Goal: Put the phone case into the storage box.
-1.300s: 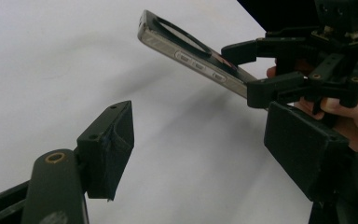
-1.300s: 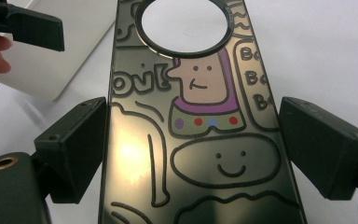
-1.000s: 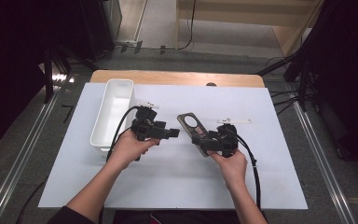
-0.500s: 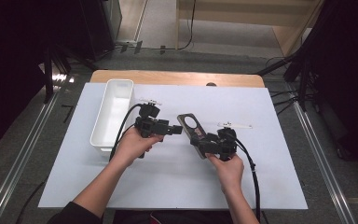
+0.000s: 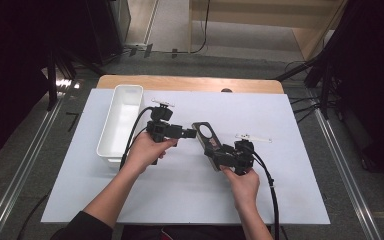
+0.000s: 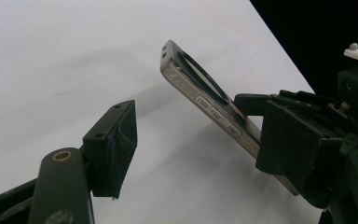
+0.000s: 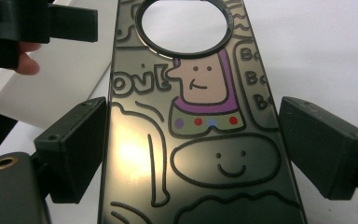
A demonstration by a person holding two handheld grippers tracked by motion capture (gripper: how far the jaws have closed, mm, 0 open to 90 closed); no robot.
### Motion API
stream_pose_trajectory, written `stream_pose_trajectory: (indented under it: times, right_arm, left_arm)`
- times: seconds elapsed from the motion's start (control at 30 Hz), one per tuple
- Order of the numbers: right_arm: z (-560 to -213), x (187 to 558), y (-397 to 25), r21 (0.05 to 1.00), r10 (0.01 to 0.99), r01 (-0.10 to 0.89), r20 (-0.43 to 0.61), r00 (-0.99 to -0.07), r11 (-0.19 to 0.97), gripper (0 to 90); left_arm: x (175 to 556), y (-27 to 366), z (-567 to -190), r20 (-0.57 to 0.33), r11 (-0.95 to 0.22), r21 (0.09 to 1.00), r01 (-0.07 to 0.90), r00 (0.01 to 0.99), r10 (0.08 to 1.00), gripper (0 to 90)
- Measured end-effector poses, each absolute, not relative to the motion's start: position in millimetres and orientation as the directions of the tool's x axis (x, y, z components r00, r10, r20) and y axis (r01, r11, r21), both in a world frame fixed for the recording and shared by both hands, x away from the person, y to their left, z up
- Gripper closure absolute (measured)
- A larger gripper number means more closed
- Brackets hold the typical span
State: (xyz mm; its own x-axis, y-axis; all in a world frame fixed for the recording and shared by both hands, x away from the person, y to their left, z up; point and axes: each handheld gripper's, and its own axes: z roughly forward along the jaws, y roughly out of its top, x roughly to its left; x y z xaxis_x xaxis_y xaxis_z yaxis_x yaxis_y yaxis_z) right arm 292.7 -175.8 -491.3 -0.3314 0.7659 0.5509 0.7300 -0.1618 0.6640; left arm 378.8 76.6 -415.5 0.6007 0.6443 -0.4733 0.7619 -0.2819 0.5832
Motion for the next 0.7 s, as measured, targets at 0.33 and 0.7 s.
stream_pose_trajectory:
  times: [0.33,0.7]
  right_arm:
    - [-491.4,292.5,-173.8,0.664,0.762,0.721,0.567,-0.312,-0.199,10.3]
    - [-492.1,293.5,-168.8,0.667,0.761,0.712,0.574,-0.303,-0.221,10.3]
  left_arm:
    - [387.6,66.1,-411.5,-0.483,-0.261,0.562,0.785,0.568,0.666,27.0]
    - [395.9,60.1,-412.6,-0.499,-0.233,0.539,0.81,0.53,0.686,28.3]
